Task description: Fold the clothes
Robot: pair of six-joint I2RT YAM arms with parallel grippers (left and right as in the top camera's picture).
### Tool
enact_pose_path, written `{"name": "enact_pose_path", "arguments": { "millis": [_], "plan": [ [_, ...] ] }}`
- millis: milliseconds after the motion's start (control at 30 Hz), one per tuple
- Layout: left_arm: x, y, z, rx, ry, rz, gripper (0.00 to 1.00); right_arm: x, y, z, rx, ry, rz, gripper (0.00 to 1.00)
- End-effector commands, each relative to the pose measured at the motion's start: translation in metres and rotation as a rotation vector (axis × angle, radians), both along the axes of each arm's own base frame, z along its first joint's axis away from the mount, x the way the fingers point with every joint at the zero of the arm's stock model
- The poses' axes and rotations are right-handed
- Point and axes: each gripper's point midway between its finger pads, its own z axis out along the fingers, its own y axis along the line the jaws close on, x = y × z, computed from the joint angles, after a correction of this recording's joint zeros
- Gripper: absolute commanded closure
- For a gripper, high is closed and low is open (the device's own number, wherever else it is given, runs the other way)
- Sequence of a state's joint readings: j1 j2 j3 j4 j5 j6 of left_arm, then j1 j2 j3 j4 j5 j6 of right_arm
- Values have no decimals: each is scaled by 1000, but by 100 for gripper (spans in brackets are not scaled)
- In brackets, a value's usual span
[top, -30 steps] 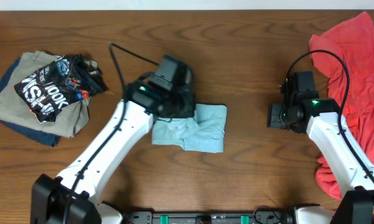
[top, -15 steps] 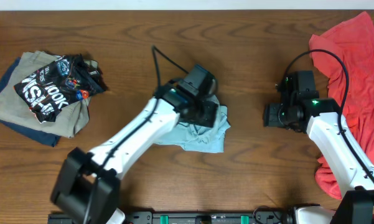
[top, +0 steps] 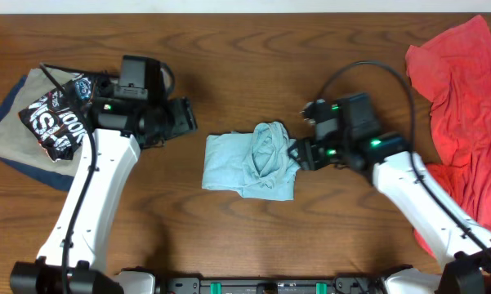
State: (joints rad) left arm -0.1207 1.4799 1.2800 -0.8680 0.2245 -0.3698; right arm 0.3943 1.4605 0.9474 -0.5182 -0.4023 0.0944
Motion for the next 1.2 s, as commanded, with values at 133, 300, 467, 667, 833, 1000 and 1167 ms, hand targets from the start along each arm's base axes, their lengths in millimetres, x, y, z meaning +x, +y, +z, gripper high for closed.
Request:
{"name": "enact_pose_path", "arguments": {
  "millis": [133, 300, 467, 667, 833, 1000, 1167],
  "plan": [
    [-17, -9, -48, -23, 160, -19, 30, -16, 41, -26, -58, 43, 39, 46],
    [-25, -27, -78, -38, 239, -93, 30, -27, 48, -56, -125, 107, 52, 64],
    [-34, -45, -106, -13, 322, -169, 31, -28, -2, -79, -335, 183, -164, 99],
    [-47, -67, -137, 17, 406, -250, 31, -34, -71, -85, -588, 217, -394, 94],
    [-57, -71, -150, 36, 459, -269, 31, -29, -85, -81, -597, 225, -458, 88],
    [-66, -60, -151, 86, 501, -259, 30, -17, -36, -45, -383, 191, -223, 83],
    [-68, -55, -152, 114, 508, -254, 30, -16, 25, -6, -133, 130, 45, 71]
  ]
}}
